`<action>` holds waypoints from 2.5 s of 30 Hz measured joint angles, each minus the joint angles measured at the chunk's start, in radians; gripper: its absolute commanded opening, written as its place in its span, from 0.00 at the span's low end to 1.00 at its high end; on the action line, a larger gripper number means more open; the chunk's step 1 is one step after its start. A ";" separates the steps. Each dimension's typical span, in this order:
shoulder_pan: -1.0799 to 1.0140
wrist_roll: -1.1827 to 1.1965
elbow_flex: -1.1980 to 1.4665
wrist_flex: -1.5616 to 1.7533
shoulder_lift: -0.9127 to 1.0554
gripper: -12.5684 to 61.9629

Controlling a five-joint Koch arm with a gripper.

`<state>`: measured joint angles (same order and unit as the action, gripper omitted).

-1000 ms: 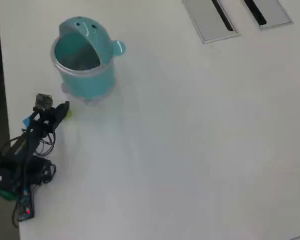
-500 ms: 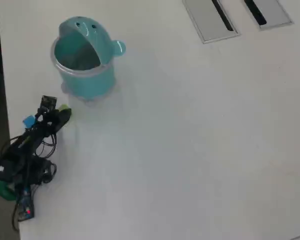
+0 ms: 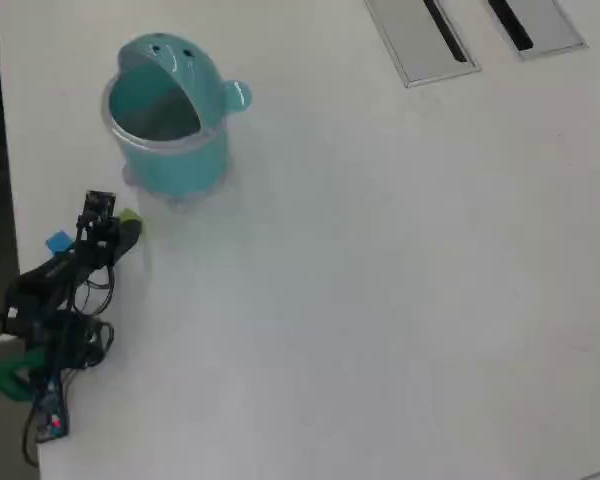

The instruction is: Grasp RGB lego blocks and put them in the bin one by one.

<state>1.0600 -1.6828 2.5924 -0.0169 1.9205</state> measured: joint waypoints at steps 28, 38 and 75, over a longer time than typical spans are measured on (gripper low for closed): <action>0.037 0.002 -0.129 0.067 -0.262 0.57; 0.046 0.034 -0.150 0.087 -0.295 0.25; -0.021 0.095 -1.029 -0.479 -0.040 0.24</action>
<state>1.0385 -1.5877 1.5631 -0.4955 1.8807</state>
